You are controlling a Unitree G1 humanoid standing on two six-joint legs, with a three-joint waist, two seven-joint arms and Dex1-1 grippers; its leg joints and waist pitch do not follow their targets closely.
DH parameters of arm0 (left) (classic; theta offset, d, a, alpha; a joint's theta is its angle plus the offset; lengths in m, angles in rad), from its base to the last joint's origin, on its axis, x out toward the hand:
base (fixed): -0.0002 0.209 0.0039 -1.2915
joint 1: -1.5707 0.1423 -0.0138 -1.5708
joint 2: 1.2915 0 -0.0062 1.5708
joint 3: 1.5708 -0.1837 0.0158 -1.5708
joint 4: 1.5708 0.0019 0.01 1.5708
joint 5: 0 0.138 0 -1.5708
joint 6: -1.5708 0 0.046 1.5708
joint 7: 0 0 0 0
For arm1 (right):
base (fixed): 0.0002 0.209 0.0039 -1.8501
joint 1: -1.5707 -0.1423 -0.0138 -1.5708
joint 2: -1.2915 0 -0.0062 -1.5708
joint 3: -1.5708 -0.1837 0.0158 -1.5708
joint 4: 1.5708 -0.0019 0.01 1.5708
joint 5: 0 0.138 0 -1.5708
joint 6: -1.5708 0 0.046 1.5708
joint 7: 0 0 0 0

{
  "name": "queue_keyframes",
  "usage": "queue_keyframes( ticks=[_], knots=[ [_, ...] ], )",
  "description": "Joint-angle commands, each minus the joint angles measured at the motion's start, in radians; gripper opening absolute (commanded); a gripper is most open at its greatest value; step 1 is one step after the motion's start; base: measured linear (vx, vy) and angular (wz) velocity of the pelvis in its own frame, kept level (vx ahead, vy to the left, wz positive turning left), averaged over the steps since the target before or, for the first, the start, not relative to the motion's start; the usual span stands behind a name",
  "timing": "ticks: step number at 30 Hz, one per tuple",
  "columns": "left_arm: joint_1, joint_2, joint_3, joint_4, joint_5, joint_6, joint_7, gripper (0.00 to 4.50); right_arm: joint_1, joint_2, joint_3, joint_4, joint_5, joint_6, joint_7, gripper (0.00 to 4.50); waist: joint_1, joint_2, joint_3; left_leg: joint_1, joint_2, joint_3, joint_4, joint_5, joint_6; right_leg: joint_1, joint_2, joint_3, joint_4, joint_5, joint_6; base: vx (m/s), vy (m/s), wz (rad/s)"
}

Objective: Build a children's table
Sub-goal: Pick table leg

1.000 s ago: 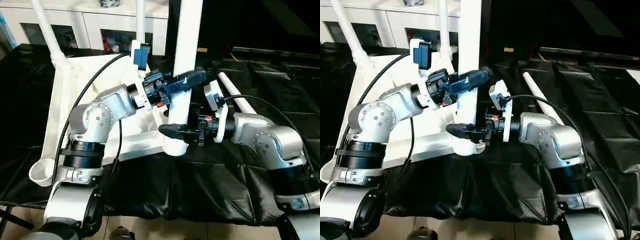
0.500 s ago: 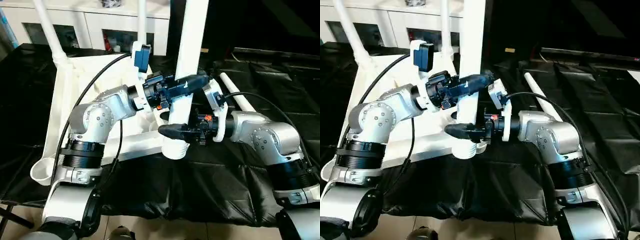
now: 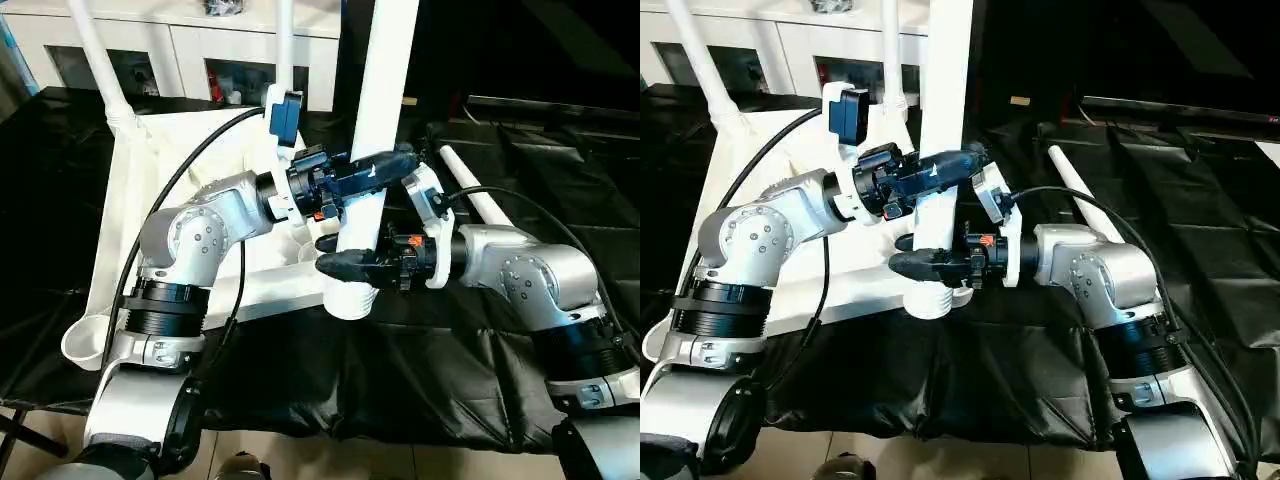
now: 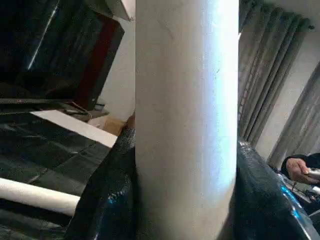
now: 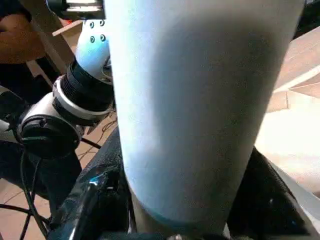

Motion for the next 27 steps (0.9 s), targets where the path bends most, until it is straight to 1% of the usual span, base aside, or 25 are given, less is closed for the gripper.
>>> queue_keyframes(
  ticks=[1, 3, 4, 5, 6, 8, 9, 10, 11, 12, 13, 14, 15, 16, 17, 18, 19, 20, 21, 22, 23, 24, 25, 26, 27],
  knots=[
    [-0.028, -0.001, -0.012, -0.006, 0.000, -0.003, 0.007, 2.58, -0.011, -0.005, 0.000, 0.023, -0.021, -0.002, -0.027, 1.94, -0.001, 0.002, -0.086, 0.019, 0.035, -0.015, -0.061, -0.158, -0.005, 0.060, -0.060, 0.050, -0.064, -0.176, -0.193, 0.000, 0.000, 0.00],
    [-0.030, -0.002, -0.009, -0.003, -0.004, 0.001, 0.007, 2.64, -0.011, -0.002, -0.001, 0.027, -0.027, -0.007, -0.034, 1.93, -0.002, 0.000, -0.085, 0.019, 0.034, -0.014, -0.061, -0.158, -0.005, 0.060, -0.060, 0.049, -0.065, -0.176, -0.194, 0.000, 0.000, 0.00],
    [-0.033, -0.003, -0.005, 0.000, -0.007, 0.003, 0.007, 2.78, -0.012, 0.001, -0.002, 0.031, -0.029, -0.008, -0.039, 1.93, -0.001, 0.004, -0.086, 0.020, 0.034, -0.015, -0.061, -0.159, -0.008, 0.060, -0.060, 0.049, -0.064, -0.177, -0.195, 0.000, 0.000, 0.00],
    [-0.035, -0.005, -0.001, 0.002, -0.007, -0.008, 0.008, 2.78, -0.013, 0.005, -0.005, 0.035, -0.030, -0.013, -0.046, 1.93, -0.001, 0.004, -0.086, 0.018, 0.033, -0.014, -0.061, -0.161, -0.008, 0.060, -0.060, 0.049, -0.065, -0.177, -0.194, 0.000, 0.000, 0.00],
    [-0.037, -0.007, 0.006, 0.005, -0.002, -0.024, 0.014, 2.93, -0.014, 0.012, -0.012, 0.040, -0.033, -0.023, -0.057, 1.93, -0.001, 0.004, -0.086, 0.020, 0.034, -0.015, -0.061, -0.166, -0.010, 0.060, -0.060, 0.049, -0.066, -0.181, -0.194, 0.000, 0.000, 0.00],
    [-0.038, -0.010, 0.012, 0.006, 0.001, -0.042, 0.016, 3.05, -0.014, 0.017, -0.019, 0.042, -0.030, -0.026, -0.066, 1.93, -0.001, 0.003, -0.086, 0.020, 0.034, -0.015, -0.062, -0.170, -0.012, 0.060, -0.060, 0.049, -0.066, -0.184, -0.194, 0.000, 0.000, 0.00],
    [-0.039, -0.014, 0.021, 0.007, -0.003, -0.052, 0.015, 3.05, -0.014, 0.023, -0.026, 0.044, -0.028, -0.029, -0.074, 1.93, -0.001, 0.007, -0.087, 0.020, 0.035, -0.016, -0.062, -0.169, -0.013, 0.060, -0.061, 0.048, -0.066, -0.178, -0.196, 0.000, 0.000, 0.00],
    [-0.042, -0.025, 0.038, 0.008, -0.003, -0.086, 0.024, 3.05, -0.014, 0.030, -0.036, 0.046, -0.026, -0.037, -0.087, 1.93, -0.002, 0.005, -0.086, 0.019, 0.035, -0.016, -0.062, -0.169, -0.013, 0.060, -0.060, 0.049, -0.065, -0.169, -0.197, 0.000, 0.000, 0.00],
    [-0.045, -0.035, 0.054, 0.009, -0.002, -0.120, 0.033, 3.05, -0.013, 0.037, -0.044, 0.048, -0.025, -0.044, -0.097, 1.93, -0.002, 0.006, -0.087, 0.019, 0.034, -0.016, -0.061, -0.170, -0.013, 0.061, -0.060, 0.048, -0.065, -0.166, -0.199, 0.000, 0.000, 0.00],
    [-0.054, -0.047, 0.077, 0.013, -0.003, -0.149, 0.059, 3.05, -0.012, 0.046, -0.054, 0.050, -0.025, -0.056, -0.110, 1.93, -0.001, 0.005, -0.087, 0.019, 0.035, -0.016, -0.061, -0.171, -0.013, 0.061, -0.062, 0.048, -0.066, -0.159, -0.200, 0.000, 0.000, 0.00],
    [-0.075, -0.063, 0.116, 0.023, -0.014, -0.186, 0.095, 3.05, -0.012, 0.062, -0.073, 0.057, -0.024, -0.074, -0.140, 1.93, -0.001, 0.005, -0.088, 0.019, 0.035, -0.016, -0.061, -0.170, -0.014, 0.062, -0.062, 0.048, -0.065, -0.153, -0.202, 0.000, 0.000, 0.00],
    [-0.083, -0.066, 0.129, 0.025, -0.020, -0.197, 0.103, 3.05, -0.012, 0.069, -0.081, 0.059, -0.023, -0.081, -0.151, 1.93, -0.001, 0.006, -0.088, 0.019, 0.036, -0.017, -0.060, -0.170, -0.016, 0.060, -0.062, 0.048, -0.064, -0.146, -0.207, 0.000, 0.000, 0.00],
    [-0.100, -0.064, 0.154, 0.030, -0.034, -0.216, 0.106, 3.05, -0.009, 0.084, -0.097, 0.064, -0.026, -0.103, -0.180, 1.93, -0.001, 0.005, -0.089, 0.019, 0.034, -0.017, -0.061, -0.175, -0.017, 0.061, -0.062, 0.047, -0.064, -0.153, -0.205, 0.000, 0.000, 0.00],
    [-0.108, -0.055, 0.160, 0.033, -0.026, -0.242, 0.104, 3.05, -0.008, 0.096, -0.106, 0.072, -0.036, -0.125, -0.209, 1.93, -0.002, 0.005, -0.088, 0.020, 0.034, -0.017, -0.061, -0.175, -0.017, 0.061, -0.062, 0.047, -0.064, -0.155, -0.203, 0.000, 0.000, 0.00],
    [-0.114, -0.045, 0.161, 0.037, -0.010, -0.270, 0.104, 3.05, -0.007, 0.108, -0.113, 0.081, -0.047, -0.146, -0.238, 1.93, -0.002, 0.011, -0.087, 0.021, 0.034, -0.018, -0.062, -0.175, -0.019, 0.058, -0.062, 0.047, -0.065, -0.158, -0.201, 0.000, 0.000, 0.00],
    [-0.120, -0.025, 0.162, 0.045, 0.015, -0.296, 0.117, 3.05, -0.001, 0.122, -0.116, 0.099, -0.083, -0.199, -0.291, 1.93, -0.004, 0.013, -0.088, 0.020, 0.033, -0.019, -0.063, -0.178, -0.029, 0.059, -0.061, 0.046, -0.064, -0.165, -0.194, 0.000, 0.000, 0.00],
    [-0.120, -0.024, 0.162, 0.045, 0.016, -0.297, 0.118, 3.05, 0.000, 0.122, -0.116, 0.100, -0.085, -0.201, -0.293, 1.93, -0.005, 0.011, -0.087, 0.020, 0.033, -0.018, -0.063, -0.176, -0.033, 0.058, -0.060, 0.046, -0.066, -0.165, -0.189, 0.000, 0.000, 0.00],
    [-0.121, -0.017, 0.161, 0.048, 0.024, -0.301, 0.121, 3.05, 0.002, 0.126, -0.117, 0.106, -0.101, -0.220, -0.313, 1.93, -0.007, 0.011, -0.087, 0.021, 0.032, -0.018, -0.063, -0.179, -0.035, 0.060, -0.059, 0.046, -0.064, -0.162, -0.189, 0.000, 0.000, 0.00],
    [-0.112, 0.008, 0.142, 0.053, 0.058, -0.312, 0.112, 3.05, 0.007, 0.130, -0.115, 0.117, -0.128, -0.252, -0.343, 1.93, -0.007, 0.017, -0.087, 0.023, 0.034, -0.019, -0.064, -0.180, -0.039, 0.056, -0.059, 0.047, -0.064, -0.161, -0.181, 0.000, 0.000, 0.00],
    [-0.108, 0.016, 0.134, 0.054, 0.069, -0.316, 0.108, 3.05, 0.008, 0.132, -0.116, 0.121, -0.134, -0.259, -0.354, 1.93, -0.010, 0.016, -0.087, 0.023, 0.033, -0.018, -0.064, -0.181, -0.039, 0.058, -0.057, 0.047, -0.063, -0.158, -0.179, 0.000, 0.000, 0.00],
    [-0.064, 0.086, 0.050, 0.065, 0.185, -0.361, 0.061, 3.05, 0.017, 0.144, -0.120, 0.150, -0.189, -0.329, -0.435, 1.93, -0.008, 0.014, -0.088, 0.023, 0.034, -0.020, -0.065, -0.176, -0.040, 0.058, -0.060, 0.048, -0.063, -0.154, -0.176, 0.000, 0.000, 0.00],
    [-0.040, 0.118, 0.002, 0.069, 0.244, -0.390, 0.038, 3.05, 0.022, 0.148, -0.119, 0.162, -0.211, -0.366, -0.458, 1.93, -0.012, 0.017, -0.088, 0.024, 0.035, -0.021, -0.069, -0.181, -0.045, 0.054, -0.059, 0.047, -0.063, -0.174, -0.159, 0.000, 0.000, 0.00],
    [-0.004, 0.158, -0.060, 0.071, 0.303, -0.410, 0.007, 3.05, 0.032, 0.149, -0.117, 0.168, -0.233, -0.400, -0.481, 1.93, -0.014, 0.016, -0.087, 0.026, 0.034, -0.018, -0.069, -0.188, -0.050, 0.055, -0.057, 0.049, -0.064, -0.179, -0.149, 0.000, 0.000, 0.00],
    [0.012, 0.176, -0.087, 0.072, 0.328, -0.418, -0.006, 3.05, 0.036, 0.150, -0.116, 0.170, -0.243, -0.415, -0.492, 1.93, -0.013, 0.019, -0.087, 0.026, 0.036, -0.021, -0.070, -0.189, -0.053, 0.054, -0.060, 0.049, -0.065, -0.183, -0.145, 0.000, 0.000, 0.00],
    [0.042, 0.206, -0.135, 0.079, 0.374, -0.446, -0.026, 3.05, 0.044, 0.152, -0.115, 0.174, -0.259, -0.440, -0.512, 1.93, -0.016, 0.020, -0.087, 0.026, 0.036, -0.020, -0.071, -0.188, -0.056, 0.054, -0.059, 0.051, -0.063, -0.178, -0.139, 0.000, 0.000, 0.00]
  ],
)
